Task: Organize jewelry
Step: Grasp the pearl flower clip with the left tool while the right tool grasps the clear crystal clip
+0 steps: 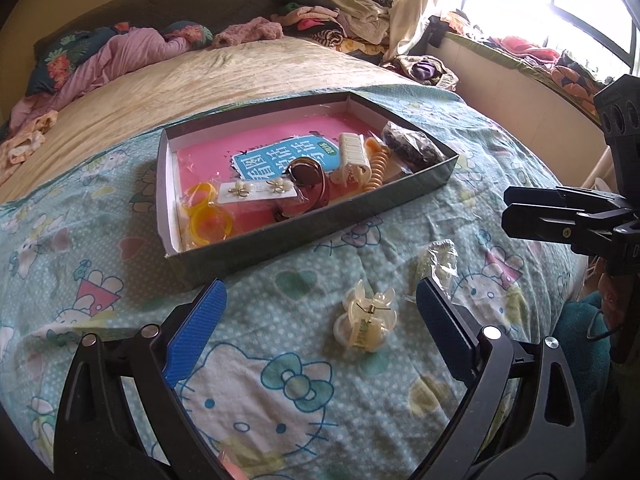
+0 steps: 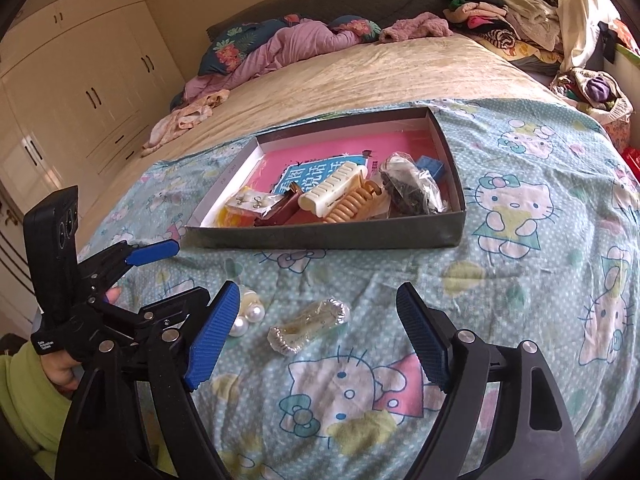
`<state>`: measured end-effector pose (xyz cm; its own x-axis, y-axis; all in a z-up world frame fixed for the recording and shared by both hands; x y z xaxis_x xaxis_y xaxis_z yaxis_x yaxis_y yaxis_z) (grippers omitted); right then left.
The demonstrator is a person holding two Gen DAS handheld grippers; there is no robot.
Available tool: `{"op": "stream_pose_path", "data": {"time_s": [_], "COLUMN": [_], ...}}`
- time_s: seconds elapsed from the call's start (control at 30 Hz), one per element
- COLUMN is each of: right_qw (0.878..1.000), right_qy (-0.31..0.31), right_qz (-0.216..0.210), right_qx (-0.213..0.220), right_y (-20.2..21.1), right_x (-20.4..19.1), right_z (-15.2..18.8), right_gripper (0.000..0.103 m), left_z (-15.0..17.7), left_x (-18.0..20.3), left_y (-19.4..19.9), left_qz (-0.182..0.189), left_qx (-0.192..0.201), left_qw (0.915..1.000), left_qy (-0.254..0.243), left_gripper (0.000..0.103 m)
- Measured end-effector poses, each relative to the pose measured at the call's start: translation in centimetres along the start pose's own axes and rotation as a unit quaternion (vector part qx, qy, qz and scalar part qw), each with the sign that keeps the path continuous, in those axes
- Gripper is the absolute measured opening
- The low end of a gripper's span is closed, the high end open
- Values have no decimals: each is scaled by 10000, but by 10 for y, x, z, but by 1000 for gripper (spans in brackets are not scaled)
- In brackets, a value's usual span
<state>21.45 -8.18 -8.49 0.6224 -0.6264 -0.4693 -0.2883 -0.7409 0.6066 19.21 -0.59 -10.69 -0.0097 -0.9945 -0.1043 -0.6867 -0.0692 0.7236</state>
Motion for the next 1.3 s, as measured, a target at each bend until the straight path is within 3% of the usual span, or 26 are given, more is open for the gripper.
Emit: {"op": "stream_pose_path", "data": {"time_s": [0.37, 0.57, 0.73, 0.9, 1.1, 1.3], "right_qw": [9990, 9981, 9969, 9923, 9967, 9984], "right_qy": [-170, -346, -605, -973, -561, -326], "right_qz": [-53, -35, -110, -246, -158, -251], "right_qx": [-420, -514, -495, -732, -560, -392], "right_y": [-22, -33, -44, -71, -78, -70], "right_x": [-10, -7, -2, 6, -3, -12], "right_z": [27, 33, 35, 44, 37, 31], "right_gripper": [80, 80, 74, 49, 40, 38], "left_z": [25, 31, 29, 26, 19, 9], "left_x": [26, 35, 32, 17, 4, -7], "left_y": [-15, -31, -27, -19, -10, 4], "left_qz": [324, 426, 444, 395, 341, 310], "left_qx": [-250, -310, -204, -136, -65, 92], "left_qw": [9989, 9981, 9985, 9991, 9992, 9990], "left_qy": [-210, -313, -241, -4, 179, 314], "left_gripper": [63, 30, 30, 30, 30, 30]}}
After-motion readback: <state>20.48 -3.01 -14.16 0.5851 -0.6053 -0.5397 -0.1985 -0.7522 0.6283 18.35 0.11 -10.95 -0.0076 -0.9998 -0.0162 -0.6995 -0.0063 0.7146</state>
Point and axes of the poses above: each gripper's, at about its wrist camera, not at the fingertips, and y roughly against the way its jaws point, x to its right, z to its underside, the point moved 10 cm from there along -y, roughly the way its jaws point, and after that the axes turned 14 degrees about -z, right-handed, at the moved point
